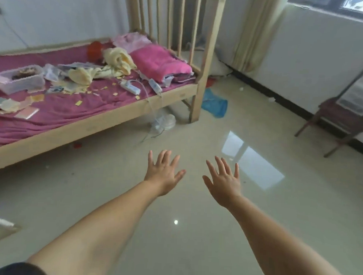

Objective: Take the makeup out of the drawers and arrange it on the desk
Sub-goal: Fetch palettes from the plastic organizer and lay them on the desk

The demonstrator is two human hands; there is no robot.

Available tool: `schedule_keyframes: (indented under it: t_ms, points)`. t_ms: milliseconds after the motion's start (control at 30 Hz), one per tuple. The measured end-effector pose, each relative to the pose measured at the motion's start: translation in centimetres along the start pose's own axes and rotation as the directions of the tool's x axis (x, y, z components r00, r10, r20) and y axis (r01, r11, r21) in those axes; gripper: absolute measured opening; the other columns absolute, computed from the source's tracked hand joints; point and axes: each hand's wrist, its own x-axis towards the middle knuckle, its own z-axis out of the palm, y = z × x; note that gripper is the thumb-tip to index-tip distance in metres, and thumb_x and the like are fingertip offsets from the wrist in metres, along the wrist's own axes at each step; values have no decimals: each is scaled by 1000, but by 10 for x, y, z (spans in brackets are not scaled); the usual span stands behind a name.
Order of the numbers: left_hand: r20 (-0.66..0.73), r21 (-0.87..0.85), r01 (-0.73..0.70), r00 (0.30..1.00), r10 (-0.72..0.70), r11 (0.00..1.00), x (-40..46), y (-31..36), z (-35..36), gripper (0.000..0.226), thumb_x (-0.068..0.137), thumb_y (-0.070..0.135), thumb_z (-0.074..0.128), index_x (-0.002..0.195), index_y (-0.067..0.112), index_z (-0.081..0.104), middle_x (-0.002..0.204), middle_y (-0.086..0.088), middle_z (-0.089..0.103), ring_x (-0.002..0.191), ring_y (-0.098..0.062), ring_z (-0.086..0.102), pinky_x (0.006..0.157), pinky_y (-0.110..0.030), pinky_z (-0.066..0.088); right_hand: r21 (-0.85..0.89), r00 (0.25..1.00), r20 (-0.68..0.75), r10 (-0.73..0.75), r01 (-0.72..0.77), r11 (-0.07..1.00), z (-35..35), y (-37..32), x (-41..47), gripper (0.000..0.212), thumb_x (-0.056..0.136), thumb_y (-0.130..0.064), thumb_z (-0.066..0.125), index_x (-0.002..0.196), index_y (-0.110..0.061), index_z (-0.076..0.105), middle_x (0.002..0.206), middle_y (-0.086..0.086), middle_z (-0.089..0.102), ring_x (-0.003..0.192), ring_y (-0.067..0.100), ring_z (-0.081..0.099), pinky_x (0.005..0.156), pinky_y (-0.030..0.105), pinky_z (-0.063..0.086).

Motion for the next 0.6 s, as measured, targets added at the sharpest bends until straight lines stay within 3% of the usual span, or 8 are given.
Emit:
schedule_keyframes:
  t_ms: [133, 233, 400, 600]
  points:
    - [37, 23, -143, 989, 143, 989, 66, 79, -2, 63, 97, 56, 15, 150, 23, 9, 158, -8, 5, 146, -22, -3, 112, -56, -12, 35, 985, 17, 173, -173, 984, 1, 85, 3, 60, 97, -54, 10, 151, -30, 1, 160, 1, -6, 147, 20, -9, 116, 54, -10]
    - [56, 46, -243, 969, 241, 969, 115, 131, -5, 63, 96, 56, 15, 150, 24, 10, 158, -6, 5, 146, -22, -3, 112, -56, -13, 43, 961, 13, 276, -276, 960, 3, 140, 15, 71, 88, -62, -5, 151, -30, 1, 160, 1, -5, 147, 20, -8, 116, 55, -9]
    - [48, 66, -396, 918, 393, 916, 215, 210, -22, 63, 97, 56, 13, 151, 24, 7, 158, -5, 1, 145, -22, -6, 112, -57, -13, 74, 906, -17, 423, -421, 904, -11, 232, 62, 59, 98, -52, 13, 151, -30, 2, 160, 1, -2, 147, 18, -6, 116, 53, -7]
    - [65, 102, -549, 836, 545, 830, 349, 311, -62, 63, 96, 56, 11, 151, 24, 4, 158, -6, -2, 145, -21, -9, 110, -56, -15, 97, 823, -27, 567, -562, 821, -38, 348, 128, 59, 97, -53, 10, 151, -29, 5, 160, 1, 3, 147, 16, -2, 115, 52, -7]
